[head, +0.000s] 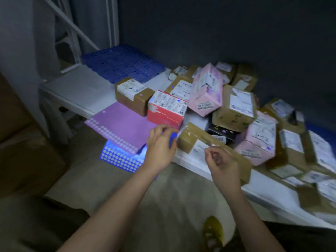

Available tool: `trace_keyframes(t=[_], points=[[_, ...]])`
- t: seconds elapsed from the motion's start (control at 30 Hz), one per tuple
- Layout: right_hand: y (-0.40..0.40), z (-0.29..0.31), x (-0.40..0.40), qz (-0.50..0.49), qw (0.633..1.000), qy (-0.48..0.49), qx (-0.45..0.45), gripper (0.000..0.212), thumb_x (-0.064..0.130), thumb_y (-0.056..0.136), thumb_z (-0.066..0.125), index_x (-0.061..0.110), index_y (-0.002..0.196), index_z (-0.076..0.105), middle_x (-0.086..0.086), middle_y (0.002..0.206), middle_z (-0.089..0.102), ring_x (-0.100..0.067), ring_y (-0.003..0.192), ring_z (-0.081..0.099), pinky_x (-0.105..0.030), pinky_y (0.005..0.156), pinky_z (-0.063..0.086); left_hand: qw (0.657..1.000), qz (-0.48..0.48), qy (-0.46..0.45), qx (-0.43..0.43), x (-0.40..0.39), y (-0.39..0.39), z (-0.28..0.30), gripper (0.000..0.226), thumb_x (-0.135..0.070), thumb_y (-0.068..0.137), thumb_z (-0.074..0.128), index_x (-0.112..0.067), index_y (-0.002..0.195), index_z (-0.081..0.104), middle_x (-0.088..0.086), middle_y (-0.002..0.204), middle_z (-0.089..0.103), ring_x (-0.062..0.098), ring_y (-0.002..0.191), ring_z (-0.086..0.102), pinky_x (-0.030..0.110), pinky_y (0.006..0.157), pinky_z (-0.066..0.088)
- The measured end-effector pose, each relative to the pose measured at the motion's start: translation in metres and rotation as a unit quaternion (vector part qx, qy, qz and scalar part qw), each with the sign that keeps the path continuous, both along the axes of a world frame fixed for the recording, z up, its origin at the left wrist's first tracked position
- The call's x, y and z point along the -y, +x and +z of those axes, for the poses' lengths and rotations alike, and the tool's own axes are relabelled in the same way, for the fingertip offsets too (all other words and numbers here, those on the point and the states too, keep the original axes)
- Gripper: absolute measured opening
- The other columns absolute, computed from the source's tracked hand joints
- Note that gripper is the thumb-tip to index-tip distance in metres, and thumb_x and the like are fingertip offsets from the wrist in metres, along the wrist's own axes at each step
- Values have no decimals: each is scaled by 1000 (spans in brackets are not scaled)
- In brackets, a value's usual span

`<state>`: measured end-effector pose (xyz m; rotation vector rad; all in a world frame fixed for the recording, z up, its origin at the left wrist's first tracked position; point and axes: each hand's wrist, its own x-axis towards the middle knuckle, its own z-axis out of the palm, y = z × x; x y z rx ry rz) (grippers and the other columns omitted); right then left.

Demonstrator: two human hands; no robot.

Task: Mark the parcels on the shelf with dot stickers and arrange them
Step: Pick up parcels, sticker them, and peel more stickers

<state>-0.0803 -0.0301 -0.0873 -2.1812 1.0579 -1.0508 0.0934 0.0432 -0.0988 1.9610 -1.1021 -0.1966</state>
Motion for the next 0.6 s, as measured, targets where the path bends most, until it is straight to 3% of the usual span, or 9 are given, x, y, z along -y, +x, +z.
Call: trace_keyframes(t=[0.07,0.13,0.2,0.27,0.33,0.4,0.5,0.6], points=[[-30,3,7,-31,999,9,-13,16,5,84,69,21,79,69,21,75,60,11,72,58,-8,63,41,996,-73,12,47,14,-25,5,38,-29,81,50,-19,115,64,5,125,54,32,116,46,42,96,40],[-56,2,12,-47,998,0,-28,14,3,84,68,17,83,70,17,78,61,8,75,59,-11,68,46,981,-153,56,102,28,-45,9,45,-30,85,56,-23,129,54,1,142,41,27,133,31,39,106,26],[-77,-2,18,-50,997,-3,-53,12,5,86,64,16,88,69,7,87,65,-4,81,62,-25,72,51,961,-196,100,166,45,-56,11,56,-35,86,60,-30,139,41,-2,153,25,21,142,15,34,111,8],[-90,-6,22,-48,993,22,-105,10,11,91,59,20,93,63,3,95,66,-15,84,62,-28,69,47,947,-211,153,190,60,-59,13,63,-40,87,60,-32,143,34,-4,157,16,20,145,6,38,114,0],[-96,-10,24,-34,990,36,-132,11,14,94,55,25,94,54,4,97,63,-15,86,58,-25,67,41,931,-234,204,194,71,-58,11,66,-43,87,60,-31,145,31,-4,159,13,21,146,1,43,115,-4],[-97,-14,26,-28,991,32,-123,12,13,95,52,25,93,50,6,101,59,-15,93,54,-24,73,39,914,-260,244,194,77,-54,9,70,-50,85,60,-32,146,29,-5,159,13,23,146,1,45,115,-6],[-92,-20,28,-42,993,72,-83,9,15,97,47,21,91,48,2,99,56,-15,91,54,-11,68,36,897,-267,256,243,79,-47,8,70,-58,84,55,-36,145,28,-8,157,18,22,145,9,44,116,-1],[-87,-24,26,-55,994,69,-61,7,16,98,46,20,92,47,1,101,56,-14,90,53,-15,66,36,882,-256,242,313,78,-47,10,63,-58,90,43,-34,146,28,-10,155,23,18,142,16,41,114,4]])
